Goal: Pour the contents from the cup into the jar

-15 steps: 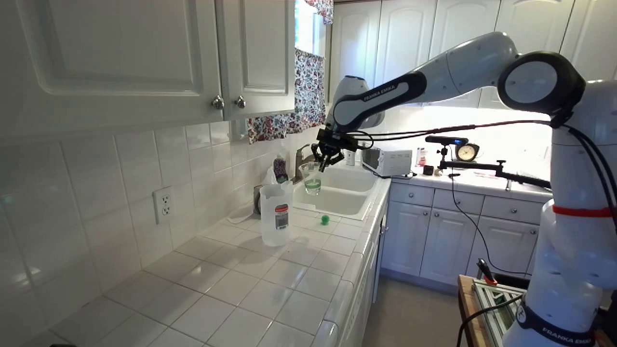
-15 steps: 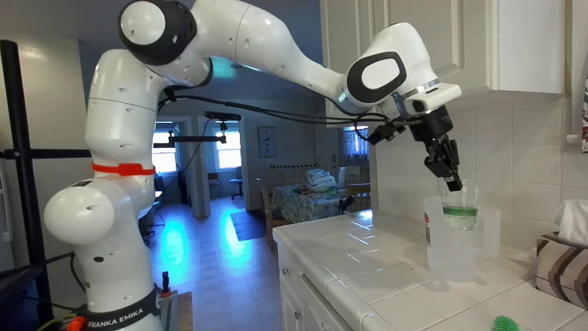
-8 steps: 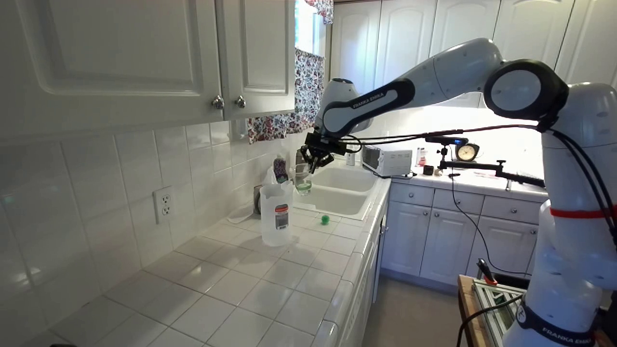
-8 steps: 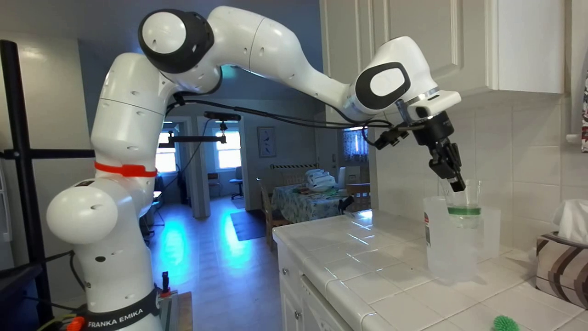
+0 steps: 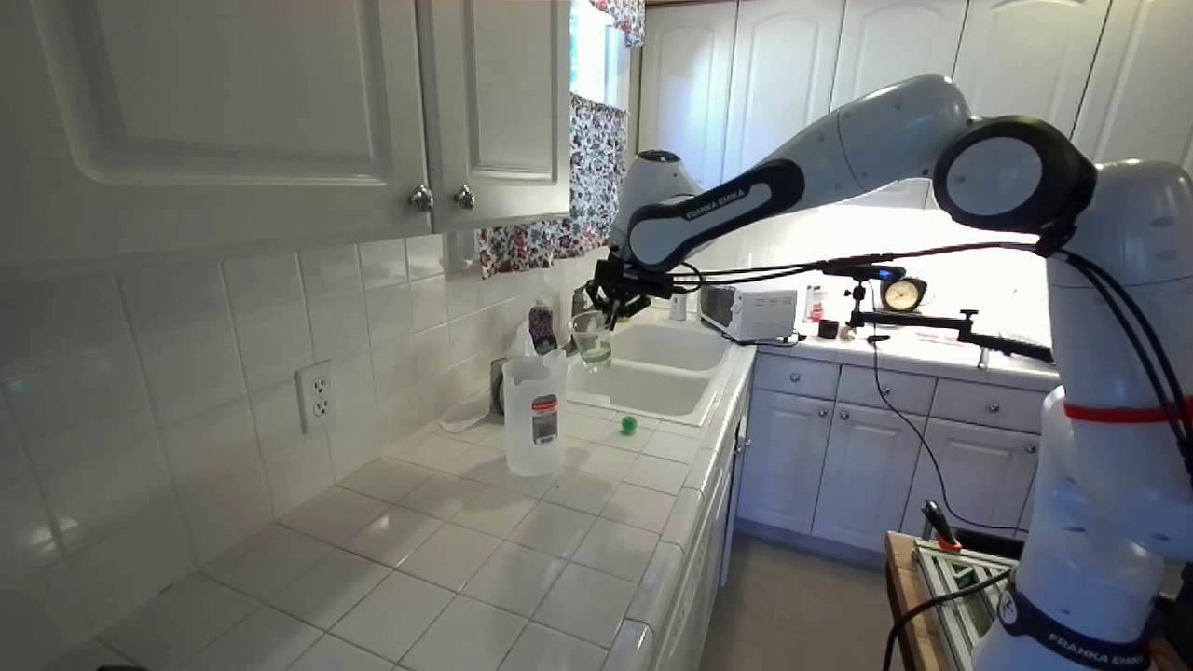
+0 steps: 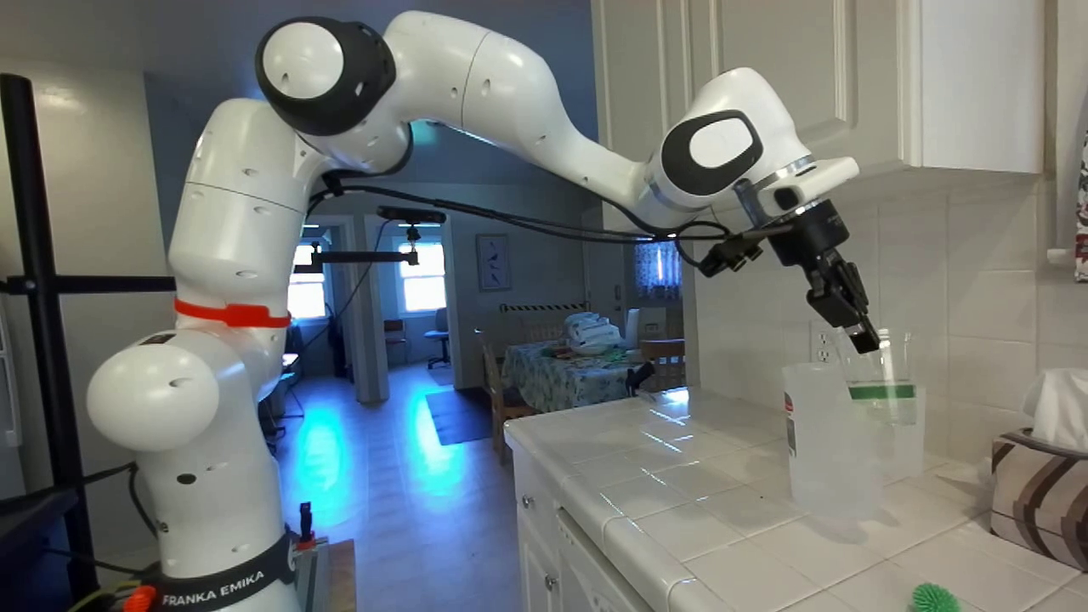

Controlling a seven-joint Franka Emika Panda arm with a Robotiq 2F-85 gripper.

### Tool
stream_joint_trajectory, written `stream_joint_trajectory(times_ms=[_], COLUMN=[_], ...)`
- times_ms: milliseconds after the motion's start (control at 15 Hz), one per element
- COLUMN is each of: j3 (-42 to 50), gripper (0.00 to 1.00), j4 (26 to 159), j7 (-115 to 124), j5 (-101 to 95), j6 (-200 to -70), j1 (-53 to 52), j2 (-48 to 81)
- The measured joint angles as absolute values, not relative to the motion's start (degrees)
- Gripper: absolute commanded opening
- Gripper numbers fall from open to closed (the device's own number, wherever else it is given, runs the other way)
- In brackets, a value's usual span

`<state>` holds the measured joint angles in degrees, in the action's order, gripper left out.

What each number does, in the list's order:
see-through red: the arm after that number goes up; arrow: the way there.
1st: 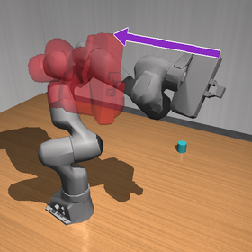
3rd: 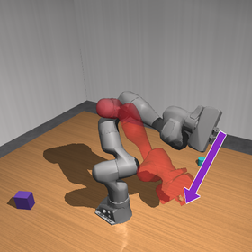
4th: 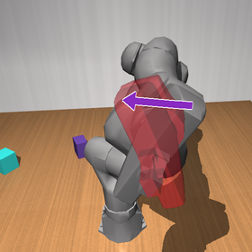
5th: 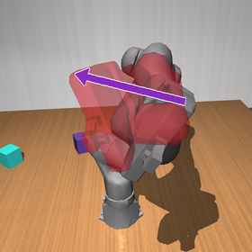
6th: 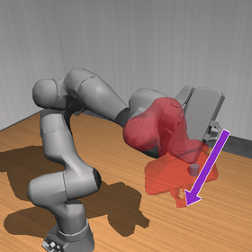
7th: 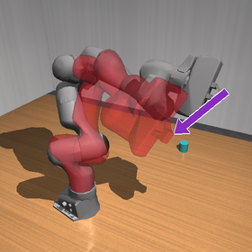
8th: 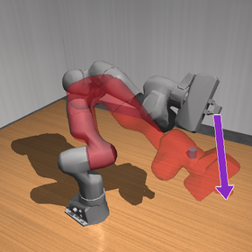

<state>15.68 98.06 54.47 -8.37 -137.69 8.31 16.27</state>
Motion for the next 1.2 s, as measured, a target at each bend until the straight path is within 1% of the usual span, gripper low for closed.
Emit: stream_joint_trajectory(times_ms=[1200], j3=[17.35], gripper=[0.02], j4=[93.52], j7=[64.42], j5=[-33.54], j6=[-138.08], j1=[1.6], j2=[20.29])
